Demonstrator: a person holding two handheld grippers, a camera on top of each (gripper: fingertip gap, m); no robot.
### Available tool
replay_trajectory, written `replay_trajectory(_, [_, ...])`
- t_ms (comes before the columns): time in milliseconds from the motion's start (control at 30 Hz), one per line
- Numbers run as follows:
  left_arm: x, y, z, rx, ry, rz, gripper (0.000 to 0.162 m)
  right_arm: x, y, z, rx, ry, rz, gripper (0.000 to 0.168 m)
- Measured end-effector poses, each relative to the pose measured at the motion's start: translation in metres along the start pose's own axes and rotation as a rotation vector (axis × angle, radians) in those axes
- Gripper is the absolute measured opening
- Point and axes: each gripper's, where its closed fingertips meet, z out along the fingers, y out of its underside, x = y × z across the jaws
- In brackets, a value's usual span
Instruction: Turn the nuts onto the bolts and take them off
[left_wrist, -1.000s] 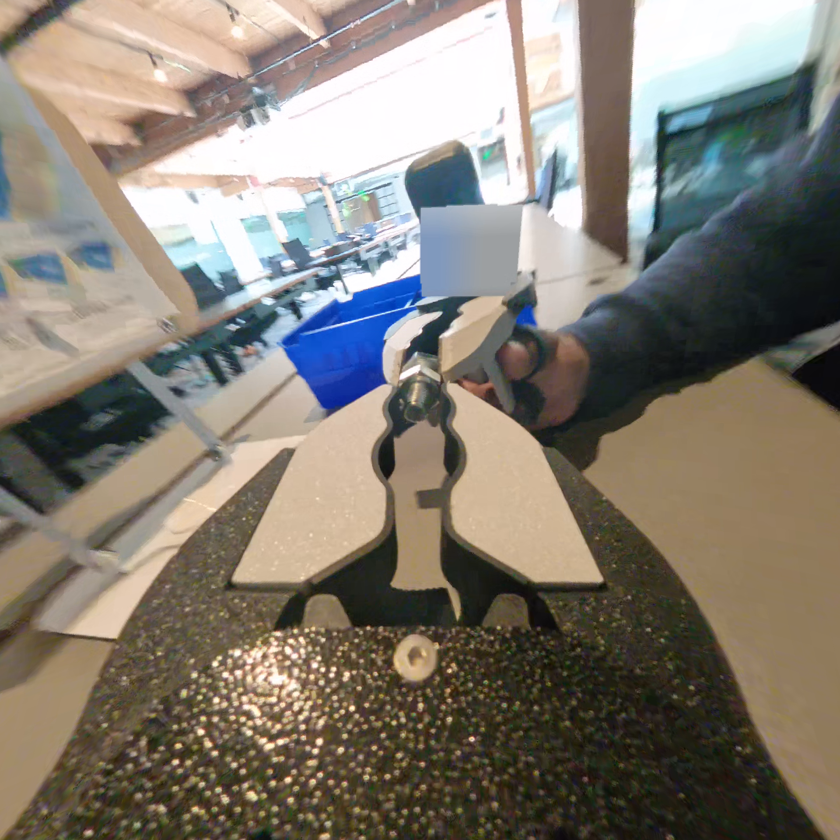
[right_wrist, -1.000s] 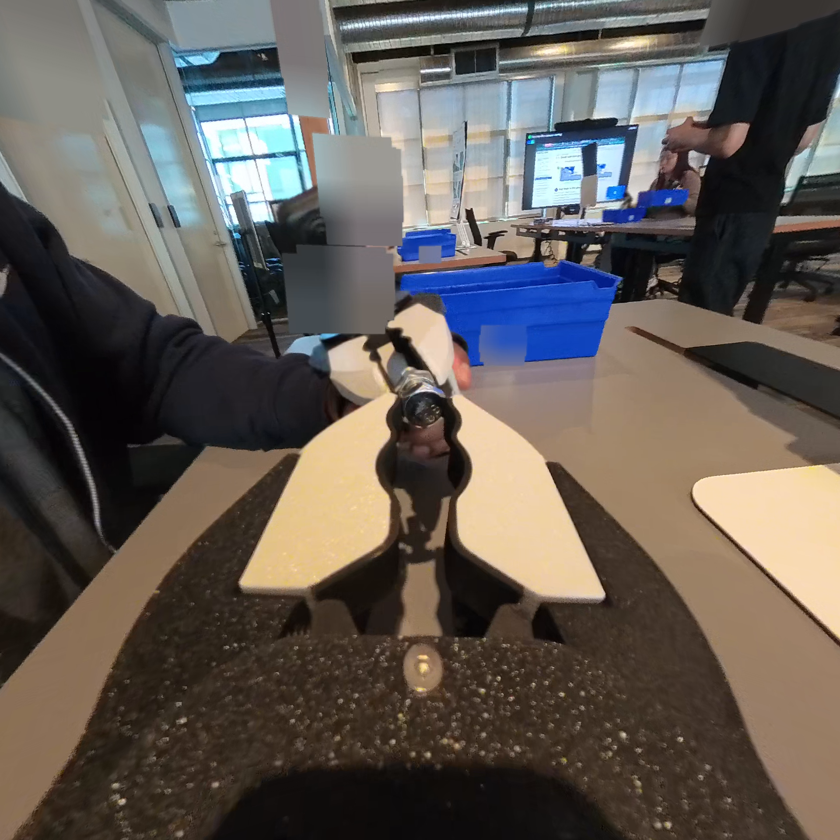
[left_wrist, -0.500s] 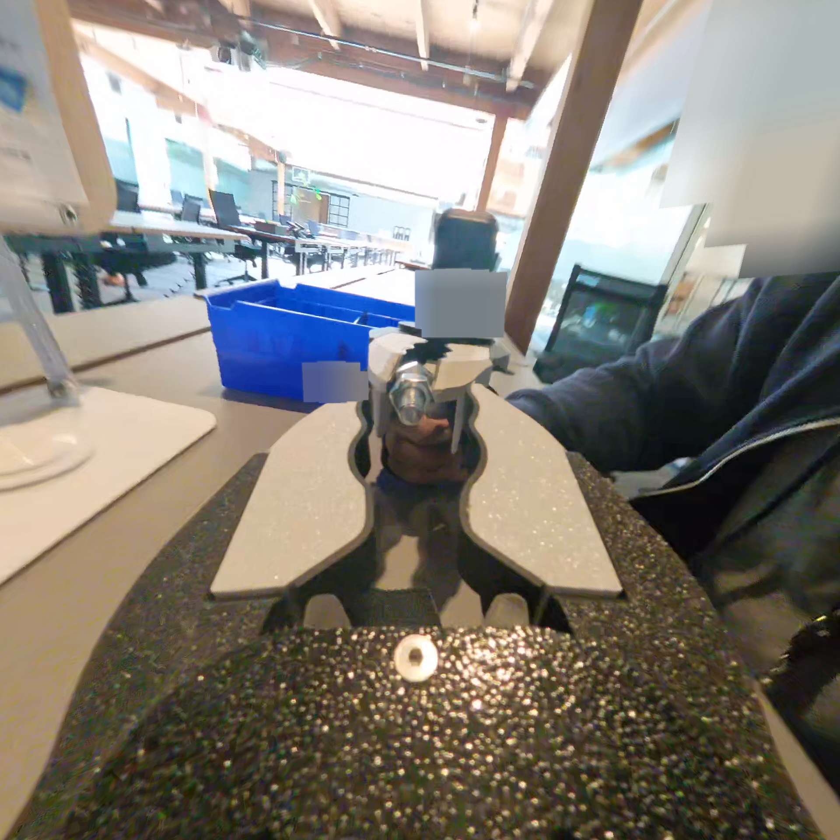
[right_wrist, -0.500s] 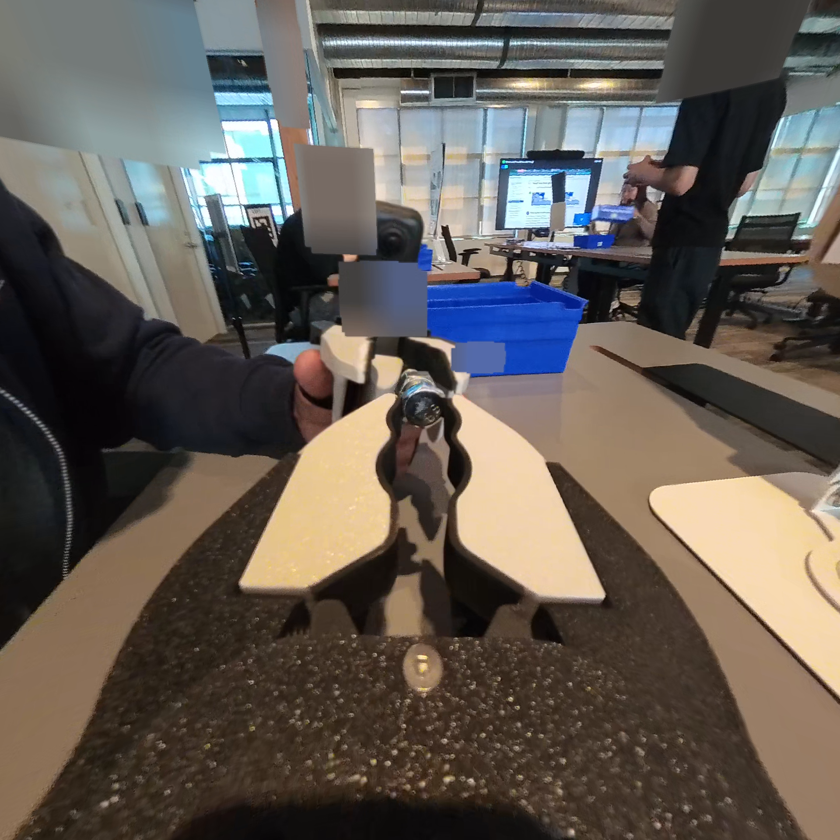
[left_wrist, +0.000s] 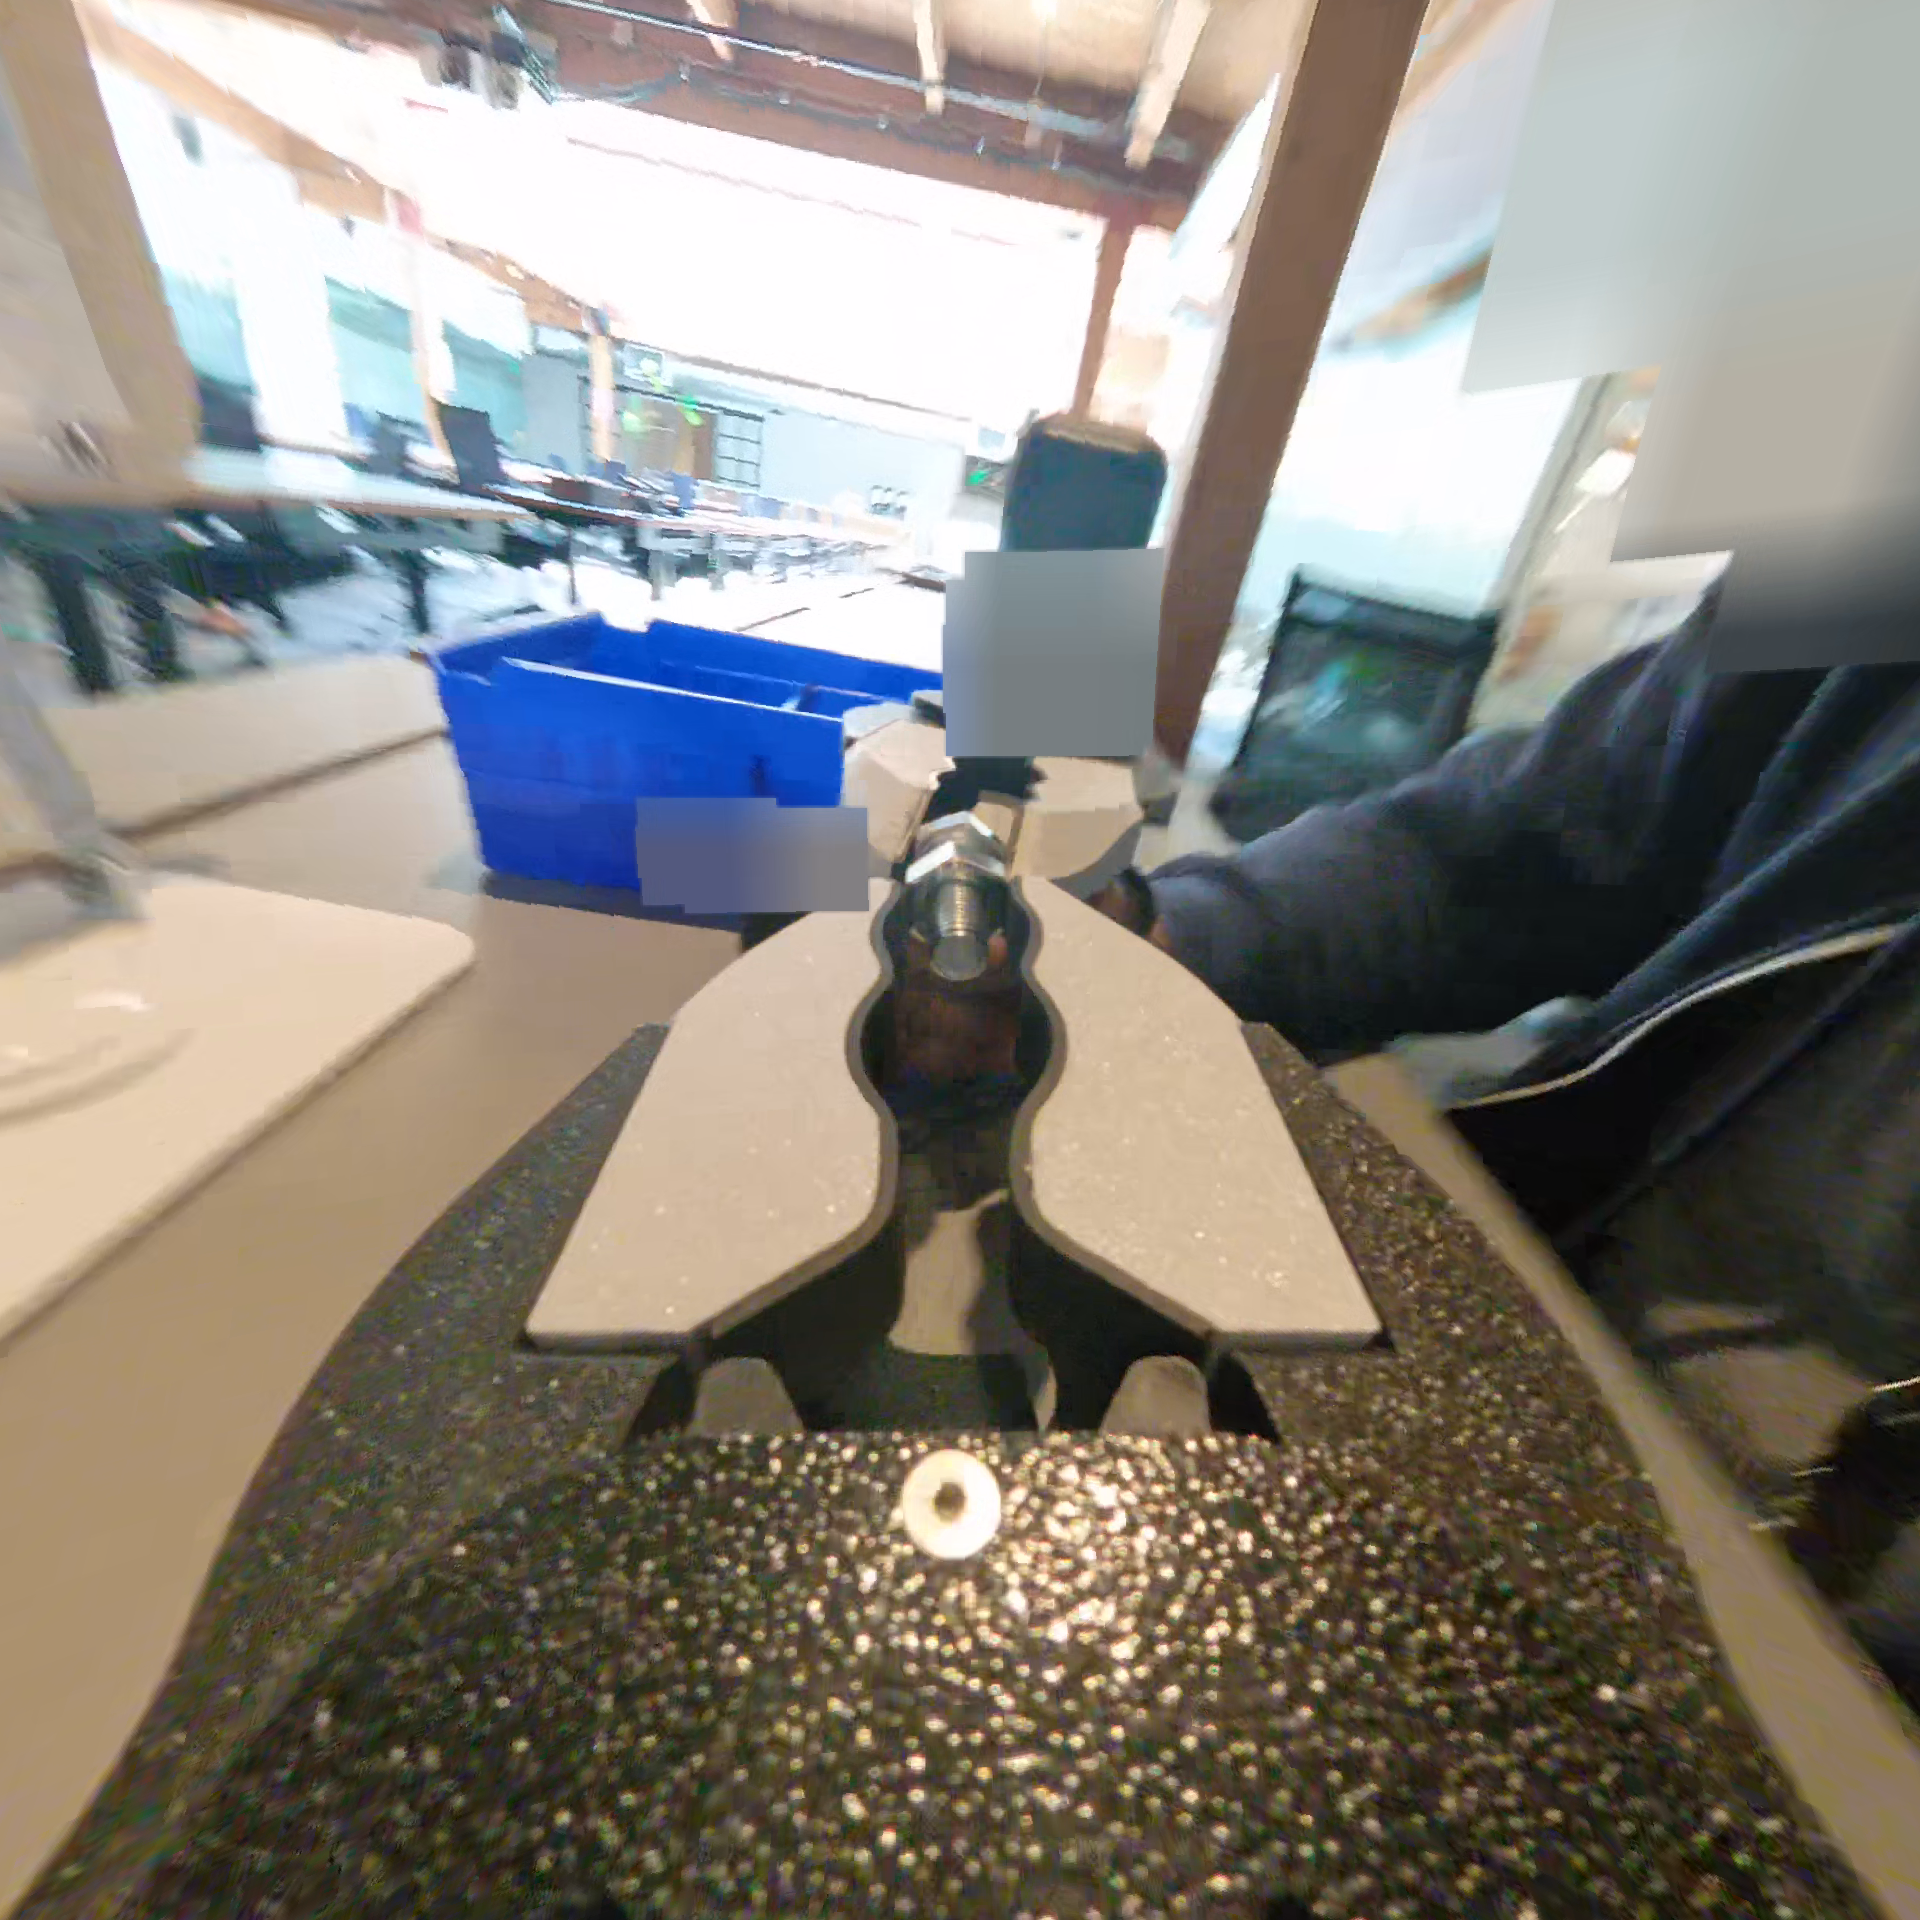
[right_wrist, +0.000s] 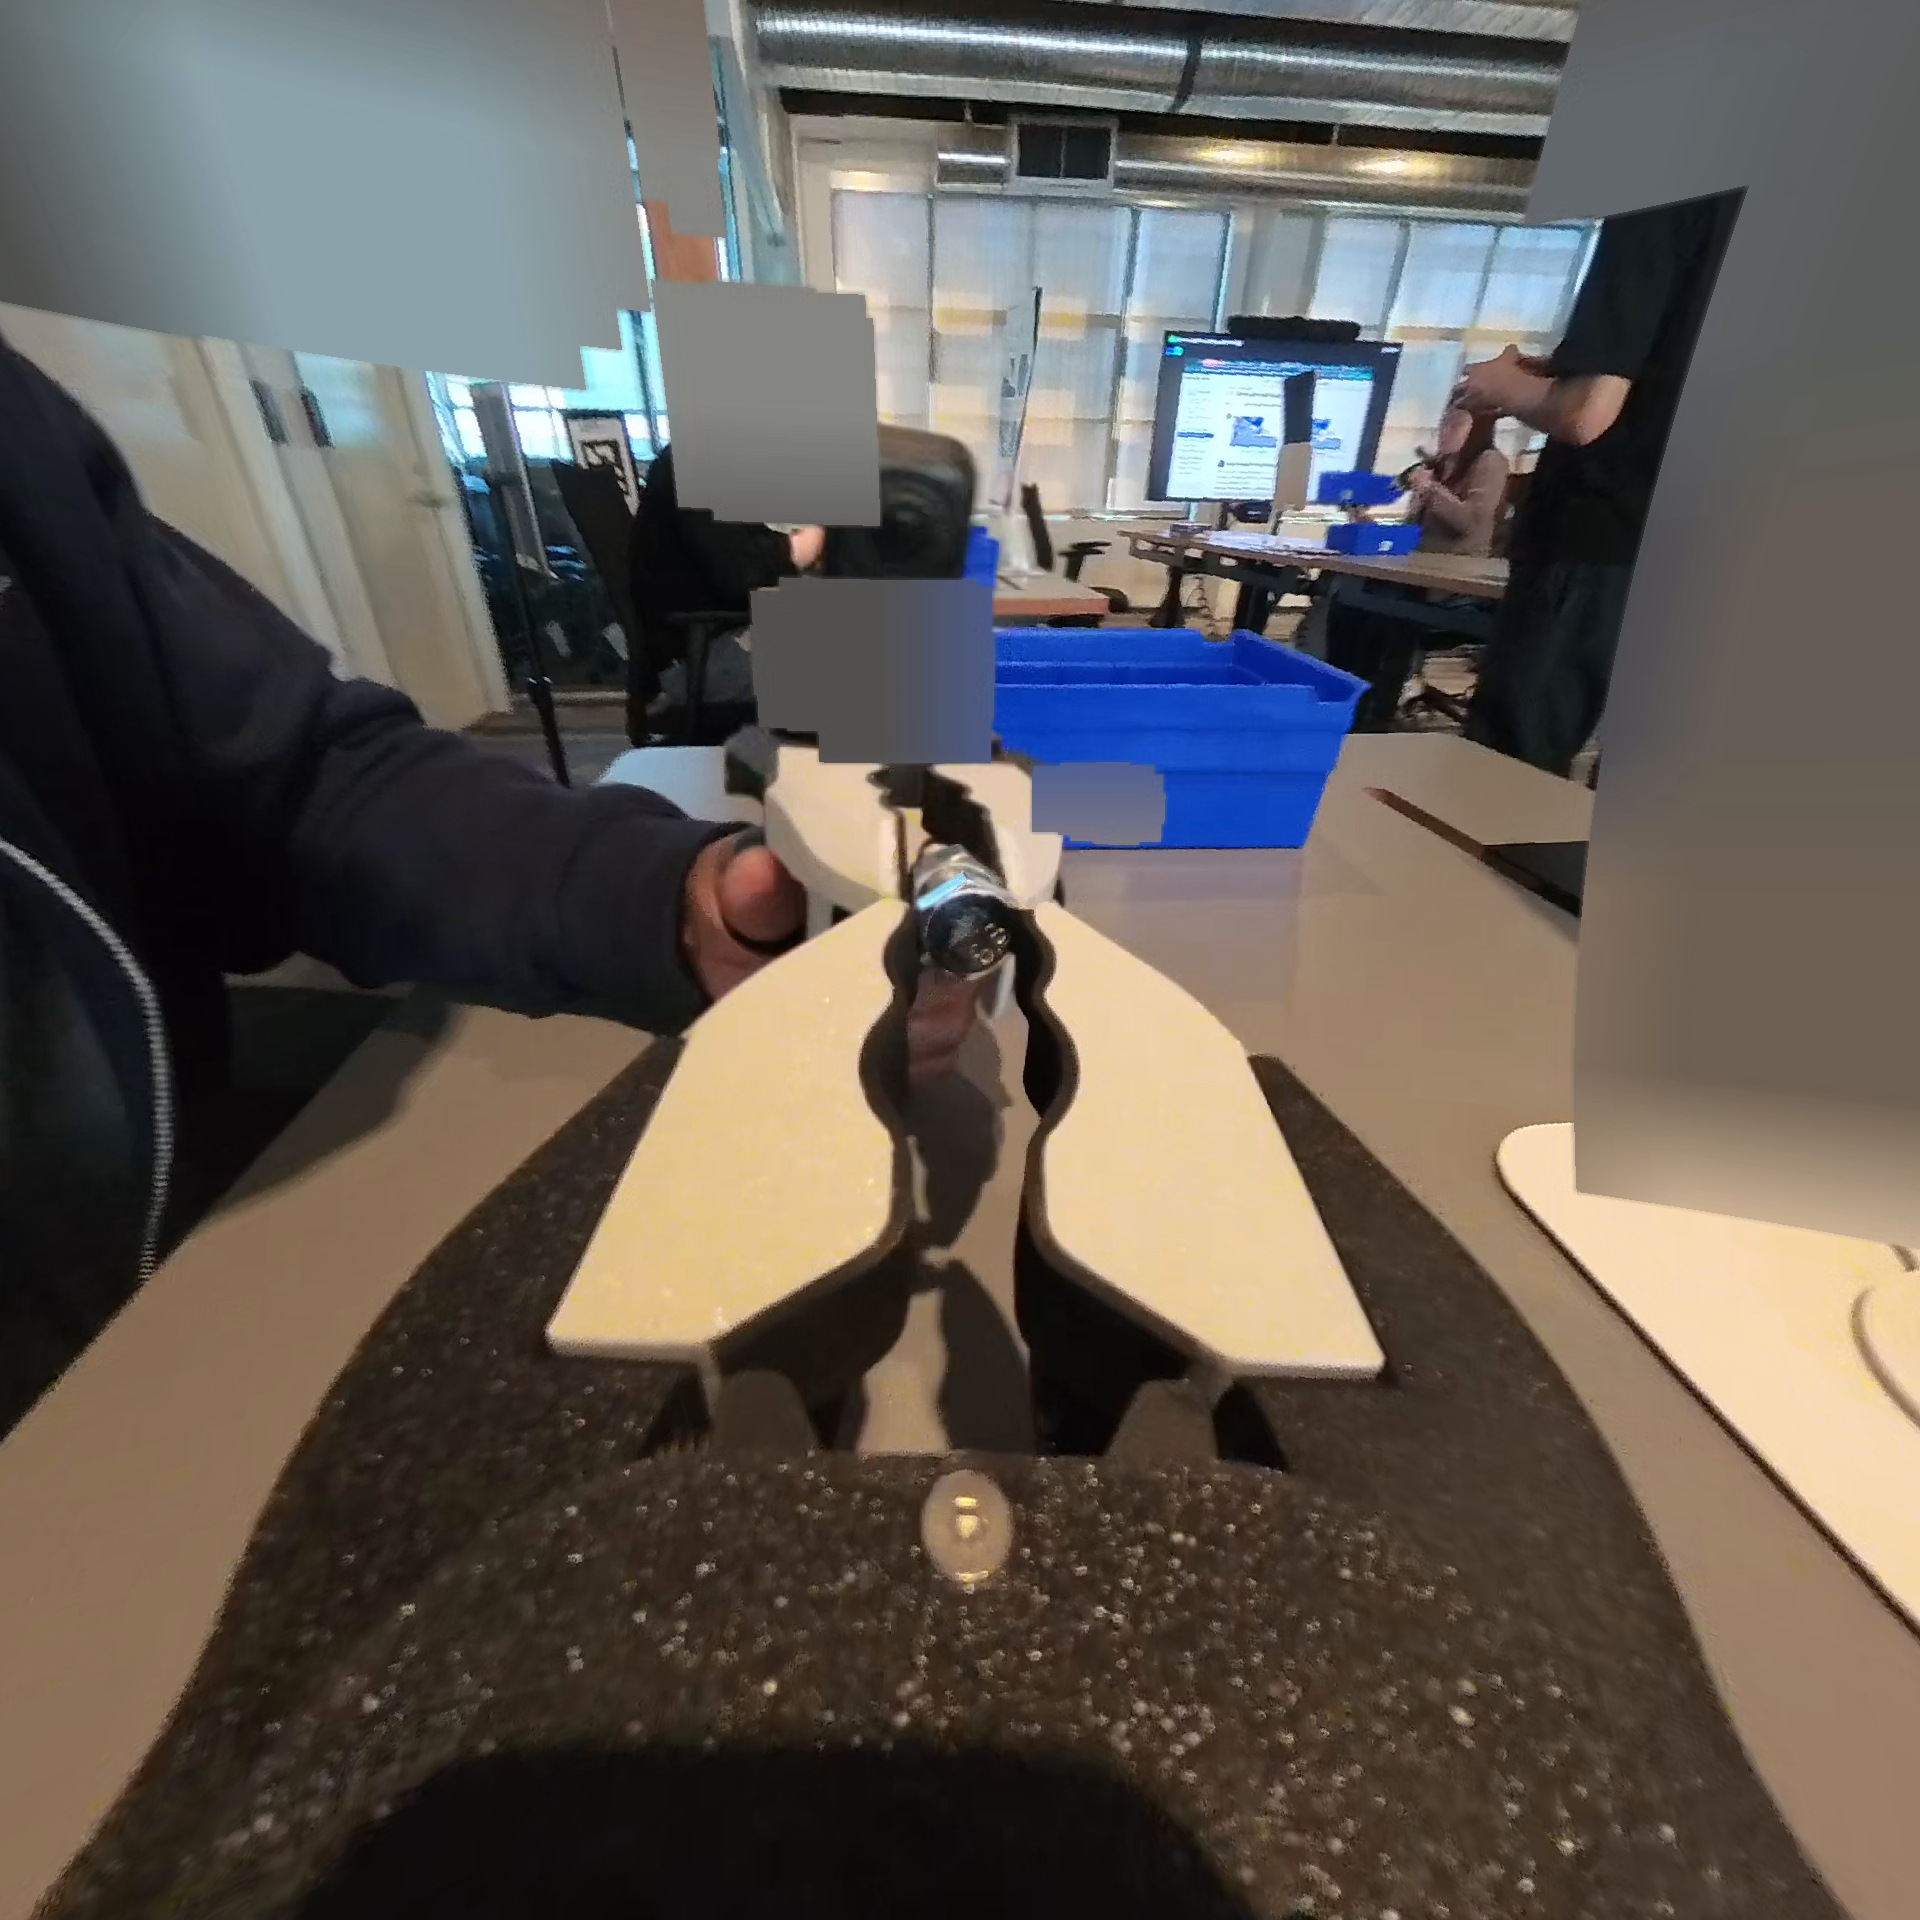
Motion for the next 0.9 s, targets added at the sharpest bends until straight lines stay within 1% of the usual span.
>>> replay_trajectory(33, [0.000, 0.001, 0.000, -0.030, -0.046, 0.136, 0.017, -0.001, 0.000, 0.000, 0.008, -0.017, 0.026, 0.016])
replay_trajectory(167, [0.001, 0.000, -0.004, -0.152, -0.216, 0.787, 0.017, -0.007, -0.001, 0.002, 0.033, -0.093, 0.118, 0.016])
replay_trajectory(200, [0.001, 0.000, -0.006, -0.181, -0.247, 0.914, 0.017, -0.008, -0.001, 0.003, 0.035, -0.104, 0.129, 0.016])
replay_trajectory(233, [0.002, -0.001, -0.007, -0.197, -0.272, 1.000, 0.018, -0.008, -0.001, 0.003, 0.039, -0.107, 0.131, 0.016])
replay_trajectory(267, [0.003, -0.003, -0.008, -0.186, -0.279, 1.029, 0.022, -0.009, -0.002, 0.003, 0.045, -0.106, 0.128, 0.016])
replay_trajectory(300, [0.007, -0.005, -0.008, -0.154, -0.259, 0.987, 0.027, -0.009, -0.004, 0.002, 0.051, -0.103, 0.123, 0.016])
replay_trajectory(400, [0.014, -0.017, -0.009, -0.018, -0.157, 0.640, 0.037, -0.006, -0.008, -0.001, 0.069, -0.077, 0.106, 0.016])
replay_trajectory(467, [0.009, -0.019, -0.008, 0.024, -0.106, 0.376, 0.037, -0.003, -0.008, -0.002, 0.070, -0.057, 0.094, 0.016])
replay_trajectory(533, [0.003, -0.017, -0.006, 0.042, -0.067, 0.149, 0.037, -0.001, -0.009, -0.003, 0.064, -0.036, 0.075, 0.016])
replay_trajectory(600, [0.003, -0.016, -0.004, 0.067, 0.003, -0.033, 0.036, 0.001, -0.008, -0.003, 0.051, -0.009, 0.045, 0.016])
replay_trajectory(633, [0.000, -0.015, -0.003, 0.072, 0.009, -0.105, 0.035, 0.001, -0.008, -0.003, 0.043, 0.001, 0.029, 0.016])
replay_trajectory(700, [0.000, -0.014, -0.003, 0.089, 0.045, -0.192, 0.033, 0.002, -0.007, -0.003, 0.031, 0.014, 0.005, 0.016])
replay_trajectory(733, [0.000, -0.014, -0.003, 0.093, 0.051, -0.206, 0.030, 0.002, -0.007, -0.003, 0.028, 0.014, 0.001, 0.016])
replay_trajectory(800, [0.001, -0.010, -0.001, 0.066, 0.046, -0.184, 0.027, 0.002, -0.006, -0.003, 0.027, 0.013, 0.005, 0.016])
replay_trajectory(900, [0.002, -0.001, 0.001, -0.010, 0.012, -0.083, 0.018, 0.001, -0.005, -0.002, 0.027, 0.004, 0.008, 0.016])
